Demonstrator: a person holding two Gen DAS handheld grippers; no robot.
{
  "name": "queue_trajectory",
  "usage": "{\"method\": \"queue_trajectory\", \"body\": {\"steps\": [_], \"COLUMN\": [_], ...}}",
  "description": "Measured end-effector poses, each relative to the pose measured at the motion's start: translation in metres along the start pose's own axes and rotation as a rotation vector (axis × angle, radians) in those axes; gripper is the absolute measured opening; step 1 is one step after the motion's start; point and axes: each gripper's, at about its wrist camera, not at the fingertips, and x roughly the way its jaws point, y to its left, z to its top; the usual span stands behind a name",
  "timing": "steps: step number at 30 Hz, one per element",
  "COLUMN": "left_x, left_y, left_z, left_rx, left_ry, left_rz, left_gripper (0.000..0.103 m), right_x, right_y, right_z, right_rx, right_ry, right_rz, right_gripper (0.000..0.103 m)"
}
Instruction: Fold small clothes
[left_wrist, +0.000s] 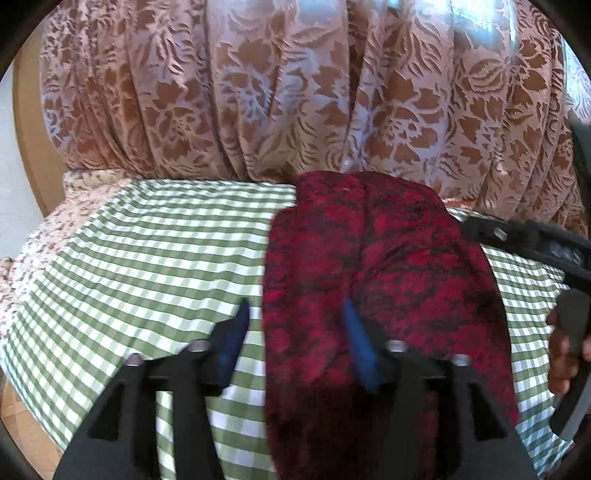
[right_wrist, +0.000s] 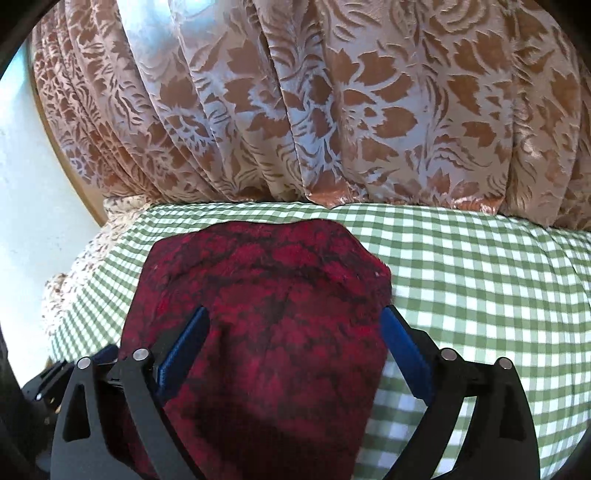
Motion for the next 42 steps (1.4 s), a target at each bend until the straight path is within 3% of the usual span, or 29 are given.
{"method": "queue_trajectory", "body": {"steps": [2, 4, 8, 15, 18, 22, 24, 28, 31, 35, 39, 41, 42], "left_x": [-0.004, 0.000, 0.027, 0.090, 0.114, 0.112, 0.106, 0.073, 0.044, 0.025, 0.048, 0.074, 0.083], "left_y": [0.009, 0.019, 0.040, 0.072, 0.073, 0.071, 0.075, 0.096, 0.120, 0.140, 0.147, 0.139, 0.137], "left_z": [-0.001, -0.003, -0.006, -0.022, -0.042, -0.053, -0.053, -0.043, -0.027, -0.013, -0.020, -0.032, -0.038], "left_rx": [-0.018, -0.025, -0.102, -0.345, -0.473, -0.493, -0.501, -0.504, -0.504, -0.492, -0.507, -0.482, -0.496], "left_ry": [-0.008, 0.023, 0.151, 0.280, 0.322, 0.247, 0.231, 0.153, 0.068, 0.018, 0.105, 0.210, 0.227], "left_rz": [0.012, -0.041, -0.247, -0.637, -0.835, -0.906, -0.926, -0.929, -0.901, -0.826, -0.666, -0.552, -0.548], "left_gripper": [0.084, 0.092, 0.100, 0.101, 0.089, 0.073, 0.067, 0.065, 0.065, 0.068, 0.067, 0.063, 0.065], "right_x": [-0.005, -0.004, 0.016, 0.064, 0.078, 0.088, 0.089, 0.081, 0.078, 0.082, 0.129, 0.165, 0.181], "right_y": [-0.010, -0.023, -0.056, -0.082, -0.080, -0.069, -0.061, -0.043, -0.013, 0.021, 0.034, 0.030, 0.026], "right_z": [-0.009, -0.019, -0.049, -0.066, -0.067, -0.060, -0.053, -0.030, -0.003, 0.029, 0.037, 0.023, 0.015], "right_rx": [0.019, 0.062, 0.179, 0.382, 0.389, 0.378, 0.353, 0.291, 0.211, 0.109, 0.103, 0.108, 0.123], "right_ry": [0.017, 0.043, 0.122, 0.203, 0.189, 0.210, 0.225, 0.213, 0.208, 0.217, 0.338, 0.432, 0.475], "right_rz": [0.049, 0.118, 0.226, 0.537, 0.618, 0.651, 0.678, 0.737, 0.805, 0.880, 0.880, 0.759, 0.702], "right_gripper": [0.099, 0.099, 0.100, 0.100, 0.100, 0.100, 0.099, 0.090, 0.089, 0.088, 0.088, 0.088, 0.090]}}
